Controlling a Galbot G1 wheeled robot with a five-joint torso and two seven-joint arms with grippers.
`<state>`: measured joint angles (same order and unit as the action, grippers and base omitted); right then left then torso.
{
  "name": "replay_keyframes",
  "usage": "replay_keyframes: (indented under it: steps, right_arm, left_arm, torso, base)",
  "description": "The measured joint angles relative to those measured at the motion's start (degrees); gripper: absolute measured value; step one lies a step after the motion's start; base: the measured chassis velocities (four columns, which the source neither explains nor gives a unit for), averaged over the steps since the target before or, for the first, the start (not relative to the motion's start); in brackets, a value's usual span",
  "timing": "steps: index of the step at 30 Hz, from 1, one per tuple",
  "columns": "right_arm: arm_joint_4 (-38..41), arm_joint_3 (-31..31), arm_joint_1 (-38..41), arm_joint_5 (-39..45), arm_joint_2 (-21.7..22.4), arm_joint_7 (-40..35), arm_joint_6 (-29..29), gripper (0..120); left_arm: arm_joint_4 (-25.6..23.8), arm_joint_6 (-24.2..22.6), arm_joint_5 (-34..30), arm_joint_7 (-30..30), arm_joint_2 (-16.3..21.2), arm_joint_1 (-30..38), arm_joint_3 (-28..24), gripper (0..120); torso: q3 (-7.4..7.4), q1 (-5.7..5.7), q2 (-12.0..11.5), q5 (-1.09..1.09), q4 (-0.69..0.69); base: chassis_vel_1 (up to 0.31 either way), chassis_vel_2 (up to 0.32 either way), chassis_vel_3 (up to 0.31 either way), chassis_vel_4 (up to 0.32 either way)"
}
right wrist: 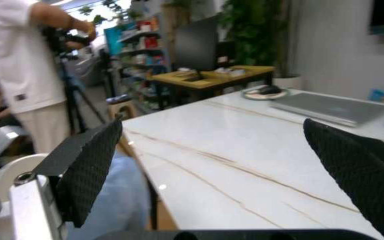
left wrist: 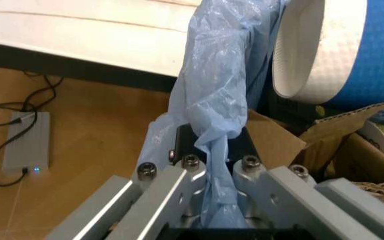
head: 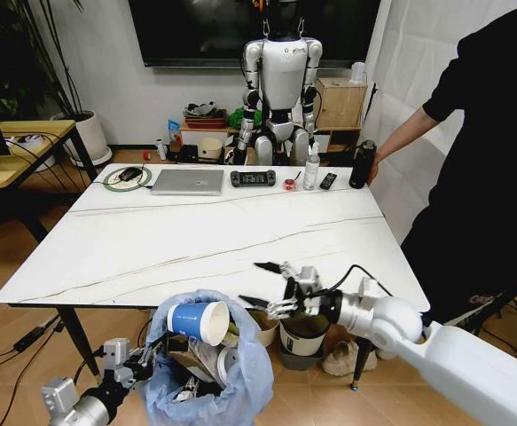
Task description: Pick up the trash bin and place the trash from the table into it.
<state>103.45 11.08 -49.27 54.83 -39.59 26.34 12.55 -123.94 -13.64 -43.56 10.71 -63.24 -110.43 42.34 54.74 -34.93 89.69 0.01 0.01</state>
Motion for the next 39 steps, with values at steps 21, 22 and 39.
replay_keyframes:
  steps: [21,22,39]
  right_arm:
    - [-1.3,-57.6,-42.2,-14.0,-27.2,3.0,2.8,100]
    - [-1.2,-59.0,-43.2,-15.1,-29.8,3.0,3.2,100]
    - [-2.5,-63.0,-45.2,-20.1,-40.5,2.4,7.0,100]
  left_arm:
    - [7.8,4.1,4.2,4.4,0.0,1.9,-2.1,0]
    - [8.1,4.4,4.8,4.4,-0.2,1.9,-2.2,0]
    - [12.2,9.6,11.5,3.3,-3.1,2.4,-2.1,0]
  torso:
    - [-0.01,0.0,0.0,0.0,-0.01]
    - [-0.01,0.0,0.0,0.01,-0.03]
    - [0.0,0.0,0.0,-0.01,0.0]
  base:
    - [0.0,0.0,0.0,0.0]
    - [0.0,0.0,0.0,0.0]
    - [0.0,0.0,0.0,0.0]
